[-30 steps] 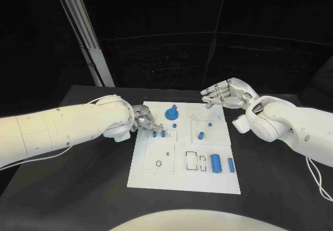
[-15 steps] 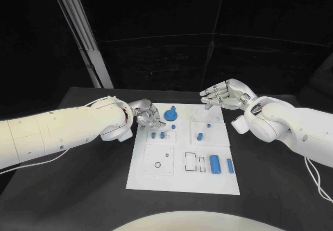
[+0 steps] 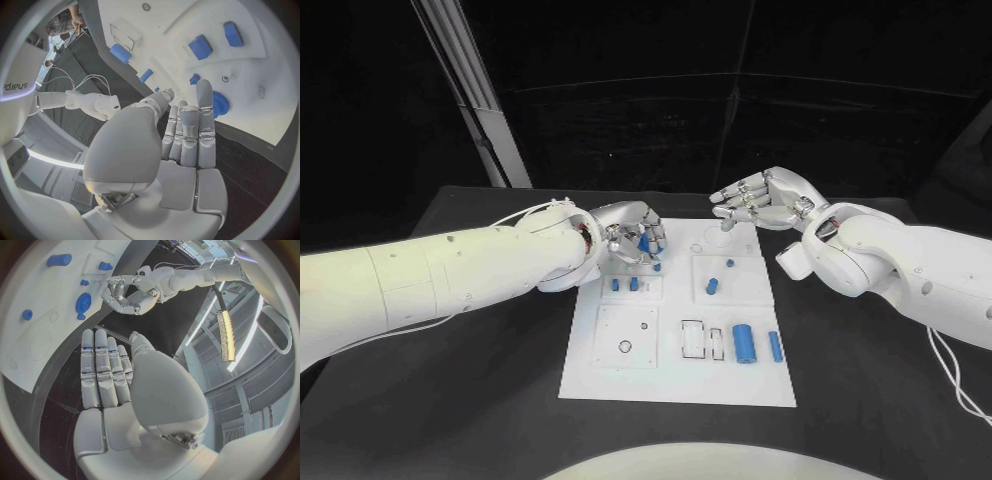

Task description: Assemble the parts on the task board

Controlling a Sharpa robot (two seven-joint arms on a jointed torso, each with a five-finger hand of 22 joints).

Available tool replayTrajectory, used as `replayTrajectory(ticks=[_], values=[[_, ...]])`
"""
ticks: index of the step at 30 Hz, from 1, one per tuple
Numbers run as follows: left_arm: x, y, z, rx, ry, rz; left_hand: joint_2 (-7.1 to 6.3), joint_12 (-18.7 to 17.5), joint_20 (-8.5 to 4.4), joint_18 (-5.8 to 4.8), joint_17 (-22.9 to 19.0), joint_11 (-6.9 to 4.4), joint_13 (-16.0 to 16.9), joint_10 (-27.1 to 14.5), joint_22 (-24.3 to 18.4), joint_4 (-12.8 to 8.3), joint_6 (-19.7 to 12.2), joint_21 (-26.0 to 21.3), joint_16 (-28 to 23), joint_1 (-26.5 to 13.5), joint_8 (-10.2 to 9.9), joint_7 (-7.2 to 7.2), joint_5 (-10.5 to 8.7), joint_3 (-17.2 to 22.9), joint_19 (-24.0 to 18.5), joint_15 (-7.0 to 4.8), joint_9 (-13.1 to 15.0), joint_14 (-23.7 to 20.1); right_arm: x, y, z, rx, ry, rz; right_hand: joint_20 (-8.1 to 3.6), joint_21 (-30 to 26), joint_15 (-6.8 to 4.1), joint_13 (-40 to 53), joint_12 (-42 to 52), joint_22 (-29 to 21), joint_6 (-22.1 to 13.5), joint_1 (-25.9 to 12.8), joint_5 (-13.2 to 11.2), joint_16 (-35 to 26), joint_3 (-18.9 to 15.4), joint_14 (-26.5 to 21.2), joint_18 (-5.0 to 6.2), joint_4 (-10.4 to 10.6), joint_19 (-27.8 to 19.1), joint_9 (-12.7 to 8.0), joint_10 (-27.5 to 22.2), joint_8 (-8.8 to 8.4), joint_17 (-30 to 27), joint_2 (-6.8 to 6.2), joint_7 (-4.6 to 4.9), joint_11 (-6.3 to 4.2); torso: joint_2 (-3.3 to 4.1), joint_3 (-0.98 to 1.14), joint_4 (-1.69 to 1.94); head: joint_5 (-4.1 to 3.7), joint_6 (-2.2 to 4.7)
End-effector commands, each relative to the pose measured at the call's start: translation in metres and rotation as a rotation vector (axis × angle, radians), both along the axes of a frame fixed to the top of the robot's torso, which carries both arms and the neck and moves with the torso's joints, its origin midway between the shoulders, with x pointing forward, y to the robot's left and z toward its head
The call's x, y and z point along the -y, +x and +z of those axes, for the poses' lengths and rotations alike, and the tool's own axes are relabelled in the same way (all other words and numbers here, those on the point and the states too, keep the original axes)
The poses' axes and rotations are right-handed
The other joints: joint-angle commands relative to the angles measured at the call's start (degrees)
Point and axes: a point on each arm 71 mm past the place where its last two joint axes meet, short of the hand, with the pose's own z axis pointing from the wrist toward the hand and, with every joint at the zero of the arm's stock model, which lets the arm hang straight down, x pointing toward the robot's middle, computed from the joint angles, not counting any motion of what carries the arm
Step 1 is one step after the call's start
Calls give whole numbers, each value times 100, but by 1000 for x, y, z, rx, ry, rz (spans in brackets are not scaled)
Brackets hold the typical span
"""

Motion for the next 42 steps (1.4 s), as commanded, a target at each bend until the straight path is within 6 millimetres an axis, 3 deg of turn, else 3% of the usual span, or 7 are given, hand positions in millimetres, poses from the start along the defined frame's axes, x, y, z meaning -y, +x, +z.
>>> replayTrajectory(ticks=[1,5,12,19,42], values=[[7,2,-1,107,78,-86,-92,-150,7,69,271,23,-174,-69,40,-39,92,74,310,-62,-213,-20,-53,-13,128,13,-137,230,-2,0,2,8,6,11,31,-31,24,-8,-10,-7,-41,-13,23,-36,-8,-9,54,-22,3,-7,-22,-23,-10,44,-14,-3,-1,2,-2,-12,11],[12,6,-7,110,126,-95,-119,-288,-2,56,911,13,-393,-71,220,-87,239,329,979,-136,-478,-43,-136,-98,406,1,-300,612,-2,0,2,8,6,13,31,-31,24,-8,-10,-7,-41,-13,23,-36,-8,-9,54,-22,3,-7,-22,-23,-10,44,-14,-3,-3,1,-1,-22,20],[16,11,-15,104,204,-104,-47,-459,-38,-148,1634,-24,-704,103,1406,-156,609,1548,1678,-178,-749,-103,-160,-124,935,-40,-466,972,-3,0,2,8,7,14,31,-31,24,-8,-10,-7,-41,-13,23,-36,-8,-9,54,-22,3,-7,-22,-23,-10,44,-14,-3,-3,1,0,-27,14],[20,13,-20,92,253,-108,-4,-561,-60,-207,1722,-41,-868,234,1774,-197,794,1910,1799,-194,-882,-125,-159,-99,1063,-58,-536,1042,-4,0,2,9,8,16,32,-35,24,-8,-9,-10,-44,-10,26,-36,-5,-10,54,-25,4,-7,-24,-21,-11,50,-14,-3,-6,-1,7,-37,10],[27,16,-30,54,307,-93,168,-730,-92,-274,1702,-81,-1121,531,2196,-313,1091,2308,1865,-134,-1069,-161,-162,116,1179,-103,-581,1106,-6,0,2,8,10,22,33,-41,24,-7,-6,-14,-46,-8,29,-35,1,-11,55,-26,6,-6,-25,-19,-13,61,-14,-3,-8,2,6,-40,11]])
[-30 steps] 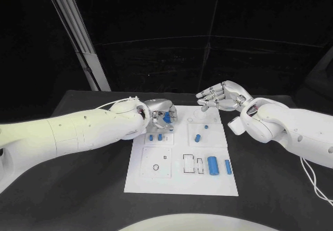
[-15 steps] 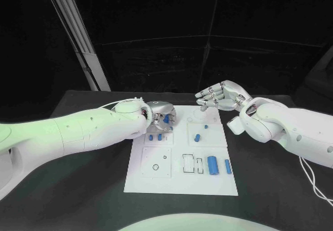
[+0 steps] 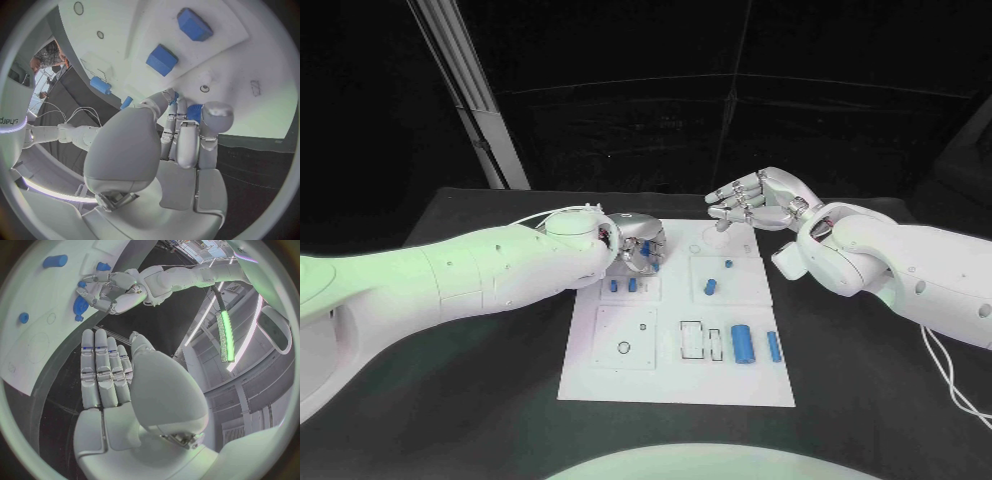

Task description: Assemble the parts on the task board

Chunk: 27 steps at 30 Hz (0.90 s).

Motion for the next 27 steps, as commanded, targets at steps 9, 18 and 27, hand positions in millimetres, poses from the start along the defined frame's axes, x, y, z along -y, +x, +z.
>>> replayTrajectory(ticks=[9,18,27], values=[[3,0,-5,-29,37,-6,111,-79,-25,-109,-23,-35,-88,193,129,-59,163,135,51,-7,-83,-10,-46,143,58,-67,-4,193,-2,0,2,7,6,15,34,-20,25,-8,-5,-12,-29,-10,30,-35,4,-12,56,-24,7,-6,-27,-18,-10,69,5,-2,1,-2,1,-9,-14],[3,0,-4,-5,18,3,226,-152,-79,-132,-57,-114,-168,514,299,-133,459,283,63,-23,-107,-75,-57,287,84,-132,14,196,-3,0,2,7,7,16,34,-20,25,-8,-5,-12,-29,-10,30,-35,4,-12,56,-24,7,-6,-27,-18,-10,69,5,-2,-3,-3,3,-15,-19],[-2,-1,0,38,-20,24,174,-341,-72,-158,-78,-74,-249,564,424,-214,462,392,76,-65,-265,-21,-61,396,112,-104,-12,202,-2,0,1,8,7,15,34,-20,25,-8,-5,-12,-29,-10,30,-35,4,-12,56,-24,7,-6,-27,-18,-10,69,5,-2,-5,-1,3,-19,-3]])
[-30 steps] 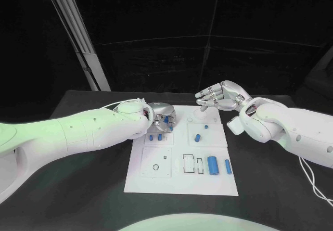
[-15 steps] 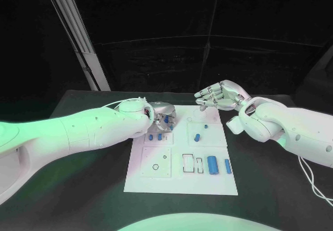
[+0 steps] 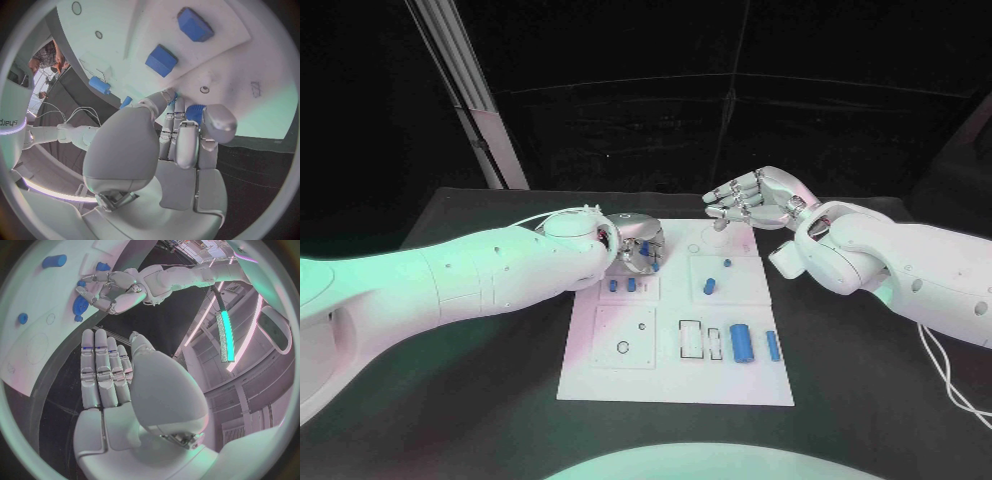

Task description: Assemble the parts on the task board

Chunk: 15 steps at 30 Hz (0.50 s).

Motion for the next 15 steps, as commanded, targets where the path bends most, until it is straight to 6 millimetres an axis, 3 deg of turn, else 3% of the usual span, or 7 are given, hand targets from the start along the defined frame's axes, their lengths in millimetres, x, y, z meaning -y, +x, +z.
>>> replayTrajectory(ticks=[1,7,9,15], values=[[-2,0,3,32,-17,17,-19,-38,-7,-74,-12,6,6,59,17,2,20,42,31,-47,-44,42,-38,42,49,-19,-4,201,-1,0,2,8,6,13,34,-21,25,-8,-5,-8,-29,-10,30,-35,4,-12,56,-24,7,-6,-27,-18,-6,69,5,-2,-2,3,-2,7,9],[-8,-5,7,44,-51,23,-20,-64,-5,-74,-19,5,4,93,29,-4,50,50,33,-67,-61,43,-40,59,50,-18,-1,201,-1,0,1,8,6,13,34,-21,25,-8,-5,-8,-29,-10,30,-35,4,-12,56,-24,7,-6,-27,-18,-6,69,5,-2,-3,3,2,10,30],[-10,-6,9,46,-62,27,-20,-72,-5,-74,-20,4,3,103,31,-7,59,51,33,-70,-65,42,-39,65,50,-19,0,202,-1,0,1,8,6,12,34,-21,25,-8,-5,-8,-29,-10,30,-35,4,-12,56,-24,7,-6,-27,-18,-6,69,5,-2,-3,3,5,-13,68],[-20,-8,19,55,-91,48,-42,-99,-5,-75,-28,-1,2,132,46,-23,84,62,34,-84,-83,36,-43,73,52,-22,2,201,-1,1,1,8,5,11,34,-21,25,-8,-5,-8,-29,-10,30,-35,4,-12,56,-24,7,-6,-27,-18,-6,69,5,-2,-6,2,15,7,68]])
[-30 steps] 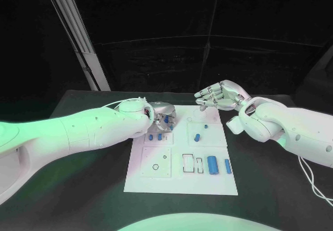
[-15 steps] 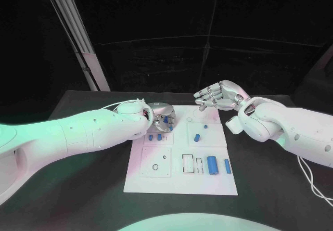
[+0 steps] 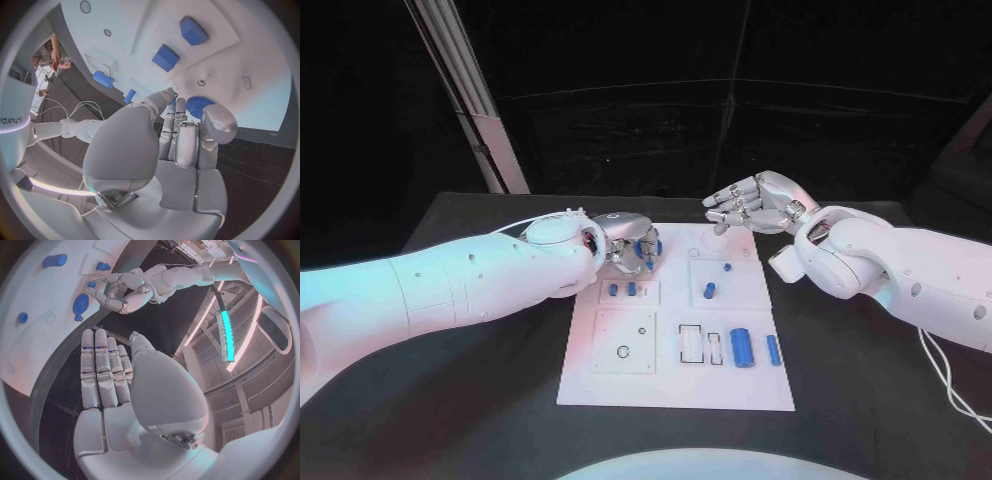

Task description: Assemble the parts on the task board

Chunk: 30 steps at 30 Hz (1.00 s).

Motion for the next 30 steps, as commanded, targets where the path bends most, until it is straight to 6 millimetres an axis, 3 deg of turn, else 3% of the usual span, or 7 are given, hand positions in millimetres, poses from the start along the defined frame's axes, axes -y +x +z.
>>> replayTrajectory(ticks=[1,14,30], values=[[-5,0,7,20,-26,27,-19,-35,-5,-75,-9,2,1,57,8,-5,46,41,34,-63,-39,-7,-21,23,52,-22,4,201,-1,0,2,7,5,12,34,-21,25,-8,-5,-9,-30,-10,30,-35,4,-12,56,-24,8,-6,-27,-18,-6,69,5,-2,-3,-3,10,15,-6],[-41,-2,10,-40,8,89,-66,-116,-5,-79,-48,-1,-5,97,43,-17,77,66,24,-126,-95,-18,-27,19,54,-25,2,194,1,1,1,7,3,7,34,-21,25,-8,-5,-9,-30,-10,30,-35,4,-12,56,-24,8,-6,-27,-18,-6,69,5,-2,4,-4,11,50,-25],[-49,1,6,-81,32,101,-81,-148,-6,-80,-67,-4,-4,124,55,-24,97,73,18,-148,-118,-22,-29,14,53,-27,3,190,2,1,1,7,3,7,34,-21,25,-8,-5,-9,-30,-10,30,-35,4,-12,56,-24,8,-6,-27,-18,-6,69,5,-2,8,1,-11,82,-29]])
